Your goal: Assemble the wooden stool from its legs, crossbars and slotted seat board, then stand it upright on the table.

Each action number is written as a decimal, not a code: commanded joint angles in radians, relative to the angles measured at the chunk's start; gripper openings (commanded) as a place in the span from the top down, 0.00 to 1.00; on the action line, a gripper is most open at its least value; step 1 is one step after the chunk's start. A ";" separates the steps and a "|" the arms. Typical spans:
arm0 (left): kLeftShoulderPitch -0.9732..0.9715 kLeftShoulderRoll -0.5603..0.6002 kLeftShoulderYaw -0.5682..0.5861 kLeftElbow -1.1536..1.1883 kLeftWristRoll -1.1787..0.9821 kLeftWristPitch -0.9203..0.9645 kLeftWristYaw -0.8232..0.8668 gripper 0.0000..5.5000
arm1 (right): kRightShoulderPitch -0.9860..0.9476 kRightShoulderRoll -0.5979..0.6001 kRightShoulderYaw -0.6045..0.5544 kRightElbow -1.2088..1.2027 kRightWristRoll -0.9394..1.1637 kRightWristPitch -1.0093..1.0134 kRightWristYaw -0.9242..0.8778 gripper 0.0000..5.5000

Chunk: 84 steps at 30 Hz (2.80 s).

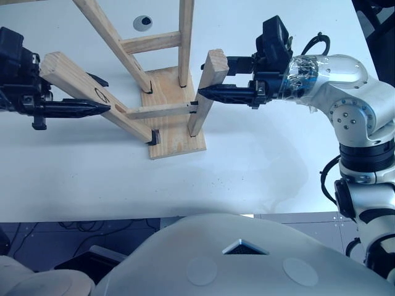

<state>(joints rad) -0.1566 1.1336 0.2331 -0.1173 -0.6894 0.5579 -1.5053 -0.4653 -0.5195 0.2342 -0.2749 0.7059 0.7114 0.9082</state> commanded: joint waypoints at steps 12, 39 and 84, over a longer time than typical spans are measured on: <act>0.198 -0.026 0.046 0.044 0.081 -0.138 0.007 0.63 | 0.060 -0.030 0.055 0.036 -0.049 0.080 -0.018 0.61; 0.056 -0.027 -0.095 -0.114 0.120 -0.121 0.115 0.63 | 0.084 -0.028 0.105 -0.068 -0.045 0.092 -0.042 0.61; -0.185 -0.195 -0.317 -0.055 0.293 0.010 0.273 0.63 | -0.298 0.459 -0.408 0.111 0.303 0.184 -0.480 0.36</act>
<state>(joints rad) -0.3728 0.9569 -0.0343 -0.1795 -0.4190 0.5419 -1.2376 -0.7355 -0.0906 -0.1507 -0.1552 0.9933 0.9257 0.4870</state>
